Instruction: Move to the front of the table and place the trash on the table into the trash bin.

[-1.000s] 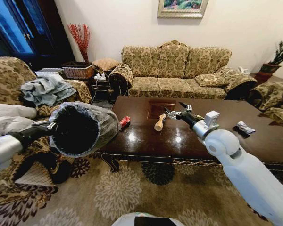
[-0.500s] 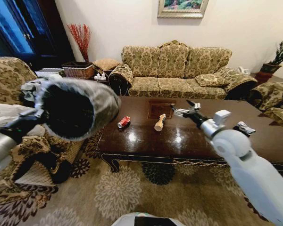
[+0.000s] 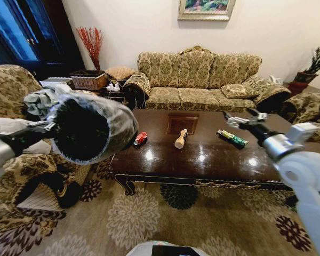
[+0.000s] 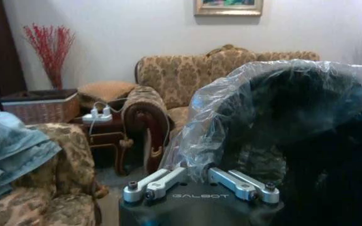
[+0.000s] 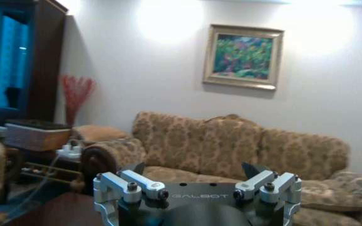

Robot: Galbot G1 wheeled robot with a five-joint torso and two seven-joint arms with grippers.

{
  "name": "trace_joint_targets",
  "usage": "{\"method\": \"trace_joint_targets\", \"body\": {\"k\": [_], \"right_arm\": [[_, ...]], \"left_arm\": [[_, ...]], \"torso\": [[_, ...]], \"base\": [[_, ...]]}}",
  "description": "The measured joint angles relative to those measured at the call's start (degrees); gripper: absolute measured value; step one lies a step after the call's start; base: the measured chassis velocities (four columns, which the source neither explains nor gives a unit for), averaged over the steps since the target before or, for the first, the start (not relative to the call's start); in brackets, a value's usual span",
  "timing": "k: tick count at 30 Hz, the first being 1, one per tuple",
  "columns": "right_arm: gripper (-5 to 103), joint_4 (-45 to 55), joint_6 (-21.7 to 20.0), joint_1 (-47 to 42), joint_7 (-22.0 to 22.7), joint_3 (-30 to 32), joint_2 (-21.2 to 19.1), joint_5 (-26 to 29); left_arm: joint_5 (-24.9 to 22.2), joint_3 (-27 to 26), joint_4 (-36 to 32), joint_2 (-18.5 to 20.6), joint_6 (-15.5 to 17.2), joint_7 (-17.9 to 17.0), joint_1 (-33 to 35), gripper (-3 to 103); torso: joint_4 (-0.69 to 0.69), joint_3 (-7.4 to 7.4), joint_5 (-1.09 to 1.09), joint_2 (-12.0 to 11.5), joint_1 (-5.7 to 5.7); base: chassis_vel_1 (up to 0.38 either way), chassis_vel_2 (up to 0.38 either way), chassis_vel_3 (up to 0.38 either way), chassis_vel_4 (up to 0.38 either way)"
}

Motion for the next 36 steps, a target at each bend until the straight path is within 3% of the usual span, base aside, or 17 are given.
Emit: {"method": "trace_joint_targets", "body": {"k": [3,12,17,20,36], "right_arm": [[100,0.7,-0.6,-1.3,0.1,2.7,-0.1,0.3],[100,0.7,-0.7,-1.1,0.2,2.7,-0.1,0.5],[100,-1.7,-0.3,3.4,0.4,-2.3,0.1,1.1],[100,-5.0,0.6,9.4,0.8,-9.2,0.6,2.1],[100,-15.9,3.5,29.4,2.1,-32.0,1.9,5.1]], "left_arm": [[1.5,0.6,2.8,0.6,0.0,0.1,0.3,0],[2.5,-2.0,5.1,-1.6,0.2,0.0,2.2,0],[2.7,-2.9,4.0,-4.3,0.2,0.1,3.3,0],[3.3,-3.2,3.1,-7.0,0.2,0.2,4.1,0],[3.5,-3.0,-0.5,-9.4,-0.2,1.2,4.0,0]], "torso": [[-0.01,0.0,-0.01,0.0,0.0],[0.02,0.0,0.0,0.0,0.0],[0.01,0.0,0.0,0.0,0.0],[0.03,0.0,-0.02,0.0,0.0],[0.02,0.0,-0.01,0.0,0.0]], "base": [[0.0,0.0,0.0,0.0],[0.0,0.0,0.0,0.0],[0.0,0.0,0.0,0.0],[0.0,0.0,0.0,0.0],[0.0,0.0,0.0,0.0]]}}
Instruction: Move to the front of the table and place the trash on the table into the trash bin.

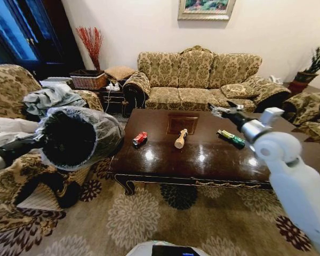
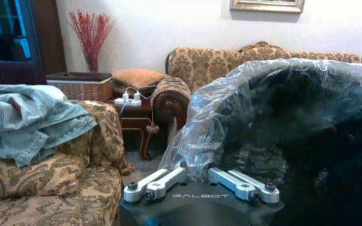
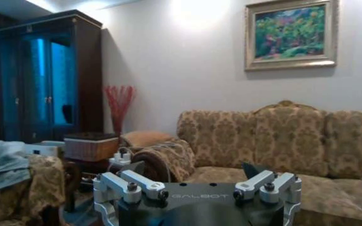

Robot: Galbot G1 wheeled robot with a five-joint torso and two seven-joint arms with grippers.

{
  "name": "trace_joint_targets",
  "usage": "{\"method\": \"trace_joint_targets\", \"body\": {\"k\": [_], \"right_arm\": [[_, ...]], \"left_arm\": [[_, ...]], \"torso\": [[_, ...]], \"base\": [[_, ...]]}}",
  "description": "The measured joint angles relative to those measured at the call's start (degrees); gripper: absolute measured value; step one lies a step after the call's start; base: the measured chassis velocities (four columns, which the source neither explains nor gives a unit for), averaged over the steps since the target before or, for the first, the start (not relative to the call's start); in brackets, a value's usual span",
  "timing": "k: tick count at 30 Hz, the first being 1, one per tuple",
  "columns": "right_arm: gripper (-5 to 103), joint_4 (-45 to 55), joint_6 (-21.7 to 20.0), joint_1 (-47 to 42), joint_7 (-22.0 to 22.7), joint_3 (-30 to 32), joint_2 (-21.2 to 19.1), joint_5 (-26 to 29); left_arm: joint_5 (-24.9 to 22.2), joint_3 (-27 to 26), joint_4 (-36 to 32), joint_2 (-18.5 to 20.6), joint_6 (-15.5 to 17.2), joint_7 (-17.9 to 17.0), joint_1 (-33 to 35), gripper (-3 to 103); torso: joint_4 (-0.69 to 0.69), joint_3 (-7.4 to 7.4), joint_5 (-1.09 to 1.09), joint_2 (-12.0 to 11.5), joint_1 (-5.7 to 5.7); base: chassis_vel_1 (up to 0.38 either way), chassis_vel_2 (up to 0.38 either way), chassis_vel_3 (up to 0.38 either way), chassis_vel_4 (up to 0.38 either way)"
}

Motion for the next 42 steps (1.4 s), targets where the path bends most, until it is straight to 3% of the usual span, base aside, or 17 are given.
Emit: {"method": "trace_joint_targets", "body": {"k": [6,14,20,35,39,42], "right_arm": [[100,-2.1,0.5,4.1,-0.1,-4.4,0.0,0.2],[100,-9.1,2.1,15.0,-4.2,-18.1,-2.9,-1.9],[100,-9.3,2.3,14.8,-5.5,-19.1,-5.5,-1.7],[100,-9.0,2.3,14.4,-5.6,-18.4,-5.5,-1.3],[100,-9.2,1.8,16.7,-5.6,-20.9,-4.7,-0.4],[100,-11.2,1.5,21.9,-3.3,-28.0,-0.8,1.0]], "left_arm": [[0.1,-0.2,-0.6,-0.6,-0.5,0.3,0.3,0],[0.4,-0.3,-1.5,-1.0,-0.9,0.8,0.7,0],[0.4,-0.3,-1.7,-1.0,-0.9,0.8,0.5,0],[0.4,-1.0,-1.6,-1.0,-0.9,1.2,0.9,0],[0.7,-1.1,-1.9,-1.6,-0.9,2.0,1.0,0],[1.1,-1.7,-2.9,-2.3,-0.9,2.1,1.7,0]], "torso": [[-0.01,0.0,0.0,0.0,0.0],[0.05,0.0,-0.01,0.0,0.0],[-0.04,-0.01,0.03,0.0,0.0],[0.0,0.0,0.01,0.0,0.0],[-0.02,-0.01,0.01,0.0,0.0],[0.0,-0.01,-0.01,0.0,-0.01]], "base": [[0.0,0.0,0.0,0.0],[0.0,0.0,0.0,0.0],[0.0,0.0,0.0,0.0],[0.0,0.0,0.0,0.0],[0.0,0.0,0.0,0.0],[0.0,0.0,0.0,0.0]]}}
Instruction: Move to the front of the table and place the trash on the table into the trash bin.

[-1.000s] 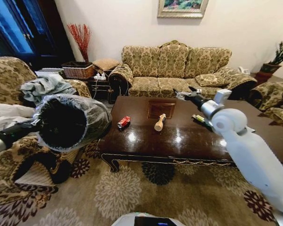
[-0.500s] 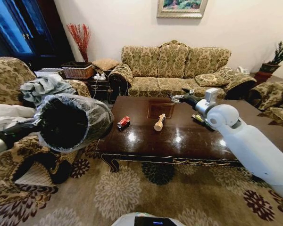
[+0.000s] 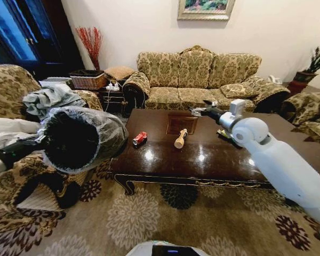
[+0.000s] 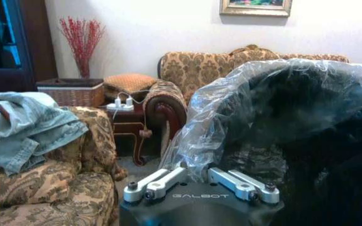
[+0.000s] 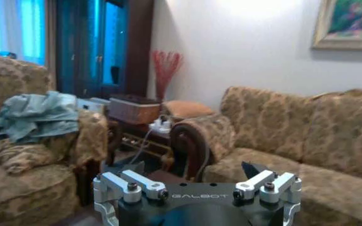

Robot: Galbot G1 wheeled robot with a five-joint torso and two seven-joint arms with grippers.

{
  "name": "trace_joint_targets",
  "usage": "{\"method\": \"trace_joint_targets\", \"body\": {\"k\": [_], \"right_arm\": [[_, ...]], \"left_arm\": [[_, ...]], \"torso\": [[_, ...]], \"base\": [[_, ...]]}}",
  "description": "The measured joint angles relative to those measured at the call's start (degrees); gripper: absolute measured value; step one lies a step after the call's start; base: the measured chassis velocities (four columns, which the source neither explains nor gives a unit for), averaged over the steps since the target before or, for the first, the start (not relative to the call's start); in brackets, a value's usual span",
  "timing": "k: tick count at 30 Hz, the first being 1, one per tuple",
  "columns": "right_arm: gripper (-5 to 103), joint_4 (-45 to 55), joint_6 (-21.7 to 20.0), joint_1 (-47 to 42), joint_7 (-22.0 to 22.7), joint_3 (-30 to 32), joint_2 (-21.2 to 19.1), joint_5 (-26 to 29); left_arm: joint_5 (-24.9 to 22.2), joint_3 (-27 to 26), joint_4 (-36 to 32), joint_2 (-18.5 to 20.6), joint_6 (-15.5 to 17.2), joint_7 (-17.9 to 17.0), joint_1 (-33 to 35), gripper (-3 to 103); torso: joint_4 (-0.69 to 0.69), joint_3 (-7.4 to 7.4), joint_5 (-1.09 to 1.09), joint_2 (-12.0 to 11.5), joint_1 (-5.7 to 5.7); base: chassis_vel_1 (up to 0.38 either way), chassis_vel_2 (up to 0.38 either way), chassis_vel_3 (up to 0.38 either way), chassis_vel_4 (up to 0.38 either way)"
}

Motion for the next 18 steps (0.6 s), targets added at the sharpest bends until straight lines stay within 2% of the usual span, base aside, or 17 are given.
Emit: {"method": "trace_joint_targets", "body": {"k": [1,3,4,5,7,8,9,11,12,13,15,17,18], "right_arm": [[100,0.0,0.0,0.0,0.0,0.0,0.0,0.0],[100,-1.6,0.0,1.8,1.3,-3.1,2.5,0.5],[100,-3.7,0.1,3.4,2.9,-5.8,5.8,1.3],[100,-3.7,0.1,3.4,2.9,-5.8,5.8,1.3],[100,-6.6,0.6,4.3,5.1,-8.4,10.2,2.3],[100,-6.6,0.6,4.3,5.1,-8.4,10.2,2.3],[100,-7.7,0.9,4.4,6.4,-9.2,12.0,3.1],[100,-10.9,1.6,3.9,12.1,-10.1,17.6,6.6],[100,-10.9,1.6,3.9,12.1,-10.1,17.6,6.6],[100,-12.1,1.9,3.5,14.3,-10.2,19.7,7.7],[100,-16.0,3.0,1.9,19.3,-10.1,25.5,9.1],[100,-16.9,3.3,1.6,20.3,-10.1,26.7,9.3],[100,-18.6,4.2,0.9,22.5,-9.8,29.7,9.8]], "left_arm": [[0.0,0.0,0.0,0.0,0.0,0.0,0.0,0],[0.0,-0.8,-0.3,-0.4,0.0,0.1,0.5,0],[0.0,-1.7,-0.6,-0.8,0.0,0.4,1.2,0],[0.0,-1.7,-0.6,-0.8,0.0,0.4,1.2,0],[0.0,-2.8,-0.9,-1.3,0.0,0.6,2.0,0],[0.0,-2.8,-0.9,-1.3,0.0,0.6,2.0,0],[0.0,-3.3,-1.0,-1.5,0.0,0.7,2.3,0],[0.1,-4.5,-1.4,-2.0,0.0,0.8,3.1,0],[0.1,-4.5,-1.4,-2.0,0.0,0.8,3.1,0],[0.1,-4.9,-1.5,-2.2,0.0,0.8,3.3,0],[0.0,-6.4,-1.6,-2.6,-0.1,0.9,4.3,0],[0.0,-6.7,-1.6,-2.7,-0.1,0.9,4.6,0],[0.0,-7.2,-1.6,-2.9,-0.1,1.0,5.0,0]], "torso": [[0.0,0.0,0.0,0.0,0.0],[0.01,0.0,0.0,0.0,0.0],[0.01,0.01,0.01,0.0,0.0],[0.01,0.01,0.01,0.0,0.0],[0.02,0.0,0.0,0.0,0.0],[0.02,0.0,0.0,0.0,0.0],[0.02,0.0,0.01,0.0,0.0],[0.01,0.0,-0.01,0.0,0.0],[0.01,0.0,-0.01,0.0,0.0],[0.01,0.0,0.0,0.0,0.0],[0.0,0.01,0.0,0.0,0.0],[-0.01,0.0,0.0,0.0,0.0],[-0.01,0.01,0.0,0.0,0.0]], "base": [[0.0,0.0,0.0,0.0],[0.0,0.0,0.0,0.0],[0.0,0.0,0.0,0.0],[0.0,0.0,0.0,0.0],[0.0,0.0,0.0,0.0],[0.0,0.0,0.0,0.0],[0.0,0.0,0.0,0.0],[0.0,0.0,0.0,0.0],[0.0,0.0,0.0,0.0],[0.0,0.0,0.0,0.0],[0.0,0.0,0.0,0.0],[0.0,0.0,0.0,0.0],[0.0,0.0,0.0,0.0]]}}
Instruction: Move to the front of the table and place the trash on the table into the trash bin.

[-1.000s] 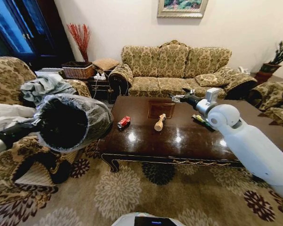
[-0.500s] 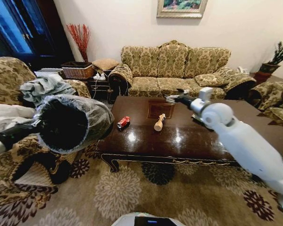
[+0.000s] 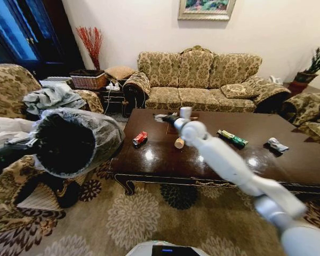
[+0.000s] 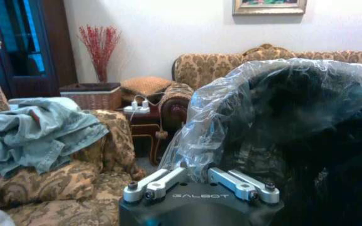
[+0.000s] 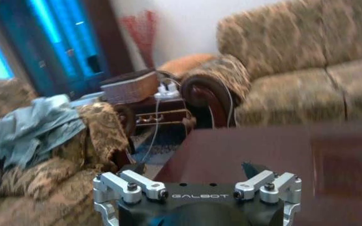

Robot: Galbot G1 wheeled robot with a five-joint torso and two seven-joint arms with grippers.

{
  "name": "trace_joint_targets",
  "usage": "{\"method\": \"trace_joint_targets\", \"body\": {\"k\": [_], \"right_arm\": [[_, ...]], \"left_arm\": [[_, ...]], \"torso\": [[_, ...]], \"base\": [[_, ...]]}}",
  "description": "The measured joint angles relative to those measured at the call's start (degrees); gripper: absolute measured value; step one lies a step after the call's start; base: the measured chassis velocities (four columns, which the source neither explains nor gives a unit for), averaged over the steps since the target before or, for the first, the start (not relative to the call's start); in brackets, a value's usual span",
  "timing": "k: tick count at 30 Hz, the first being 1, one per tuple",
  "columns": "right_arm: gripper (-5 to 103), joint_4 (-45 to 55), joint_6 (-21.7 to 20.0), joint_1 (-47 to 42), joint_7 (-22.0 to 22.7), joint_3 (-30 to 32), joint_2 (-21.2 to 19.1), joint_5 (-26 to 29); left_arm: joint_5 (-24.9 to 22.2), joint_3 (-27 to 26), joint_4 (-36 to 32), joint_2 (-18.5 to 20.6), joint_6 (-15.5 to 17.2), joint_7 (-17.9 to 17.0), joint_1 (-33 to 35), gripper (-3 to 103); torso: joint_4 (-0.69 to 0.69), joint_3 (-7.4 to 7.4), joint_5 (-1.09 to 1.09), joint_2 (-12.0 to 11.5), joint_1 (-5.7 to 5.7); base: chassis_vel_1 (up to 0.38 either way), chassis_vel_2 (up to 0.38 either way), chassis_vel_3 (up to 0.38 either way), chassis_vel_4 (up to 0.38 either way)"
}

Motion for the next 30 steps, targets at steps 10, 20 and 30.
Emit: {"method": "trace_joint_targets", "body": {"k": [10,20,30], "right_arm": [[100,-13.0,3.4,-5.7,5.0,6.3,18.0,-3.2],[100,-19.2,2.8,-7.1,4.6,10.8,18.4,-5.0],[100,-22.9,-2.1,-5.4,-0.8,11.8,18.1,-5.7]], "left_arm": [[0.5,-0.9,-1.0,-0.7,0.0,-1.6,1.8,0],[0.5,-1.8,-1.3,-1.0,0.1,-1.8,3.0,0],[0.6,-1.7,-1.1,-1.5,-0.1,-0.7,2.4,0]], "torso": [[0.05,-0.01,0.01,0.0,0.0],[0.01,0.0,0.03,0.0,0.0],[0.01,0.0,0.02,0.0,0.0]], "base": [[0.0,0.0,0.0,0.0],[0.0,0.0,0.0,0.0],[0.0,0.0,0.0,0.0]]}}
